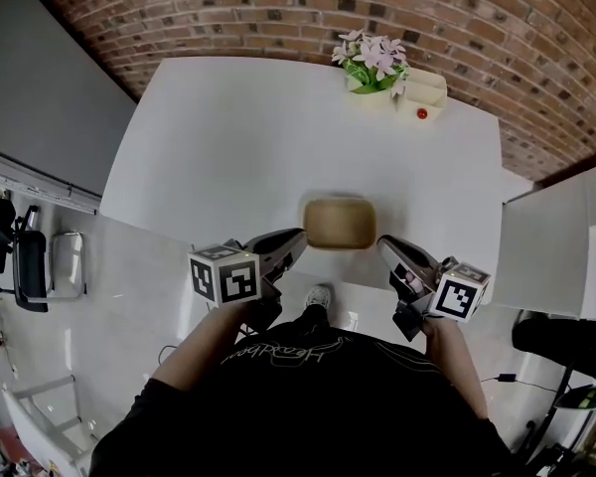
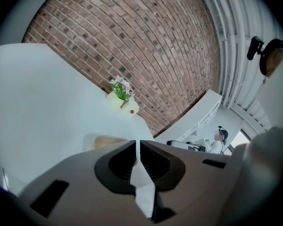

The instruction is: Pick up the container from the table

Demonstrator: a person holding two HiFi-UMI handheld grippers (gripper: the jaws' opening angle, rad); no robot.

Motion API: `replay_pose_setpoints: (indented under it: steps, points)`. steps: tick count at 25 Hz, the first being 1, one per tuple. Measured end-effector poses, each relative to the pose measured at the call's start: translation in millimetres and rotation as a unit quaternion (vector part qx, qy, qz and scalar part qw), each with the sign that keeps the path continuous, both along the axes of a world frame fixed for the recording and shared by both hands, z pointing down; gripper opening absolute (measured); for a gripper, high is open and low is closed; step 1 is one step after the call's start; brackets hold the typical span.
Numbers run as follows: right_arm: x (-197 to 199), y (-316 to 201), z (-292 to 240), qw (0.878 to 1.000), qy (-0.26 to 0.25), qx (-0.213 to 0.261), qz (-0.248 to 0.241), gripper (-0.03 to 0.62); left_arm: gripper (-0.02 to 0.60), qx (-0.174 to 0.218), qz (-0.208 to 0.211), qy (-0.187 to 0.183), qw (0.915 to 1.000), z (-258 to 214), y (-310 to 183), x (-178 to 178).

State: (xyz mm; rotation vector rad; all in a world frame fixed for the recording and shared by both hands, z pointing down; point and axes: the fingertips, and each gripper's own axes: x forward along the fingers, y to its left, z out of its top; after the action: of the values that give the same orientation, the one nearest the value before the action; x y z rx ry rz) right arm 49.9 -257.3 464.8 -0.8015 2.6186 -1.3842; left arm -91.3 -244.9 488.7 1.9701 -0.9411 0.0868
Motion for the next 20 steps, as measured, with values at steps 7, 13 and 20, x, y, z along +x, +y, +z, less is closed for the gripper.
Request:
replay_pose_setpoints:
  steps: [7,13,20]
  points:
    - [6,-18,35,0.999,0.027,-0.029,0.013,0.037,0.070,-0.039,0.001,-0.027,0.9989,36,-21,-13]
    - [6,-28,66,0.997,0.047,-0.057,0.018,0.064,0.123,-0.084,0.008,-0.025,0.9961,69,-25,-14]
    - [16,-45,103,0.994,0.076,-0.075,0.037,0.116,0.150,-0.133,0.021,-0.017,0.9908,106,-29,-10]
